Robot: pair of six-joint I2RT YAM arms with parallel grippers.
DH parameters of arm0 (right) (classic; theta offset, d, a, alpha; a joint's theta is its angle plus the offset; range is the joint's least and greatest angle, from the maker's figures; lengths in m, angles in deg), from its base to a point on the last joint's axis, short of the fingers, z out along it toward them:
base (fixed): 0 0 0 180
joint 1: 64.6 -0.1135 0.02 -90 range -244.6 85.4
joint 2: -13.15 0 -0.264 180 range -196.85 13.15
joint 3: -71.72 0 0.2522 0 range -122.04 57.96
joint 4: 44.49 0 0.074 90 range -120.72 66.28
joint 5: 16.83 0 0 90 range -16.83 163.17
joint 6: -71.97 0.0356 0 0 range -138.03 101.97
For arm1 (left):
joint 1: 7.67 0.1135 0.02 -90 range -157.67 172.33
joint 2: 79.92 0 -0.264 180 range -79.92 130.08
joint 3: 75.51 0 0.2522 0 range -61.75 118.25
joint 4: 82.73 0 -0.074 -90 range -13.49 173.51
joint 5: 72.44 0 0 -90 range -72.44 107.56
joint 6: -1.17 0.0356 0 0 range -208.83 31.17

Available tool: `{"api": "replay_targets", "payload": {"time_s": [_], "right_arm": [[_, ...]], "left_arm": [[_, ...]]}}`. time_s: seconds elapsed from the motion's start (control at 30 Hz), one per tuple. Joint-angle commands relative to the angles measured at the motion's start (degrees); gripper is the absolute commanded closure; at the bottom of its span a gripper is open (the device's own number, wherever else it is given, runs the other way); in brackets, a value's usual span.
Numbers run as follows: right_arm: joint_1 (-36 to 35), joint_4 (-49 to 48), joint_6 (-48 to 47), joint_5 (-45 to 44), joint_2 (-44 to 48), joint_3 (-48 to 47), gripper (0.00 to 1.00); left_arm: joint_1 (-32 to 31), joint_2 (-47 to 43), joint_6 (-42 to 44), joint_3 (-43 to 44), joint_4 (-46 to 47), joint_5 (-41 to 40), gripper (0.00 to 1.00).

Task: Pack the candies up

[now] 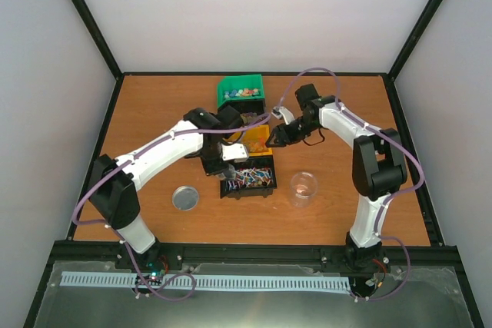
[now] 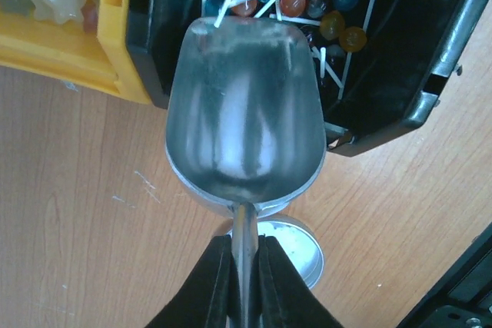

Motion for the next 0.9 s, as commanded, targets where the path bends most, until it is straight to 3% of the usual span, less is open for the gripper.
{"api": "replay_targets", "payload": {"time_s": [0.0, 0.4, 0.63, 0.87], "right_arm": [[-0.06, 2.72, -1.01, 5.16, -2.97, 1.10, 0.51], [-0.11, 1.25, -1.01, 6.37, -5.02, 3.33, 0.72], [-0.08, -0.07, -0.20, 6.95, -5.23, 4.73, 0.78], [-0.13, -0.89, 0.23, 7.13, -4.73, 5.39, 0.79]], "left_arm": [[-0.52, 0.52, -2.15, -3.14, 2.34, -0.36, 0.99], [-0.49, -0.22, -0.01, -12.16, 16.15, 8.36, 0.99], [0.53, -2.20, 0.94, -21.48, 31.61, 16.77, 0.99], [5.89, -4.82, -0.54, -27.11, 43.89, 29.12, 0.99]]}}
